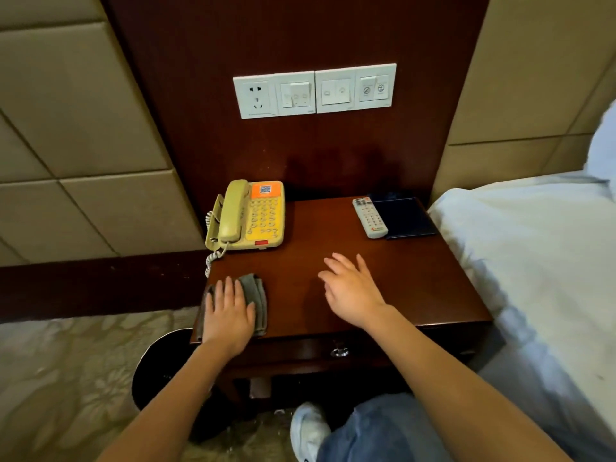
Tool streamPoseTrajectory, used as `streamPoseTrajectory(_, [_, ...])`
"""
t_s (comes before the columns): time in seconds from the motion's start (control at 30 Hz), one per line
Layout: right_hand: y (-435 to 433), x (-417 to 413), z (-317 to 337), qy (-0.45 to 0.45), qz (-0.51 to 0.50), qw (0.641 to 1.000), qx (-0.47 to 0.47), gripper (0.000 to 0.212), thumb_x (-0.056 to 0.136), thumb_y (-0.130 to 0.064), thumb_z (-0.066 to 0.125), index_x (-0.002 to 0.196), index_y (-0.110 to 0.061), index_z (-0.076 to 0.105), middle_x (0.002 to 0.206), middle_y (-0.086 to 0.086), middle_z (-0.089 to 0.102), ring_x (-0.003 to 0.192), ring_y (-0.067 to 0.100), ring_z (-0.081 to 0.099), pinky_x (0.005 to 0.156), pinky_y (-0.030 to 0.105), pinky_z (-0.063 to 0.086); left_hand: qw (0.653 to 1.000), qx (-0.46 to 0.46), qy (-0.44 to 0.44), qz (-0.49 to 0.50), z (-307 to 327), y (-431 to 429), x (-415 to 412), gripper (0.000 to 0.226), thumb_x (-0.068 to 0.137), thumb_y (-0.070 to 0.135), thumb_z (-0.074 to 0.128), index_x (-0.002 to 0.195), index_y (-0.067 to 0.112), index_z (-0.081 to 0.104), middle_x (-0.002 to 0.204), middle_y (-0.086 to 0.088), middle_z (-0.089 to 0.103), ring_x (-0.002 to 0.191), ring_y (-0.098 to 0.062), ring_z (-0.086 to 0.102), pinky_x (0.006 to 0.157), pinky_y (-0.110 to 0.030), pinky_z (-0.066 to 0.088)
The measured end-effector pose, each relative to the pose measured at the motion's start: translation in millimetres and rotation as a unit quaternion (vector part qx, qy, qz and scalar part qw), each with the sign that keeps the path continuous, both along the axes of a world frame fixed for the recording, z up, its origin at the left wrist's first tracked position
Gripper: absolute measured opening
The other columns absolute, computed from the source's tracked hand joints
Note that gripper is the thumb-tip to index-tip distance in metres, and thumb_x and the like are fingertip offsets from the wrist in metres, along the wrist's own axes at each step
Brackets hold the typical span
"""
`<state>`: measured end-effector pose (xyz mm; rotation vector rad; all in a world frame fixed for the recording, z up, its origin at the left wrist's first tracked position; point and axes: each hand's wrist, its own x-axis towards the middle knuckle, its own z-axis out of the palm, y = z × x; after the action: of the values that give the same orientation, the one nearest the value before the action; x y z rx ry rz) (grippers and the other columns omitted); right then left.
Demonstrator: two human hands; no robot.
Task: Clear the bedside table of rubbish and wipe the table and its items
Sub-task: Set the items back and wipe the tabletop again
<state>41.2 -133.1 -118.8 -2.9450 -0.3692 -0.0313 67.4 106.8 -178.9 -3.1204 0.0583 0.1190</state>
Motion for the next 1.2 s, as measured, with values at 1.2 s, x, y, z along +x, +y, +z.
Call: streamPoseTrajectory(1.2, [-108, 4, -27, -0.063, -0.176, 0.979, 0.086, 0.033, 0.093, -0.015, 0.048, 0.123, -0.013, 0.061, 0.133, 0.007, 0.053, 0.131, 0.023, 0.042, 0.109, 0.048, 0.031, 0.982, -0.032, 0.076, -0.168, 8, -141, 33, 0.063, 0.101, 0.045, 0.012, 0.151, 0.012, -0.009, 0.158, -0.004, -0.015, 0.146, -0.017, -0.014, 0.119, -0.034, -0.004])
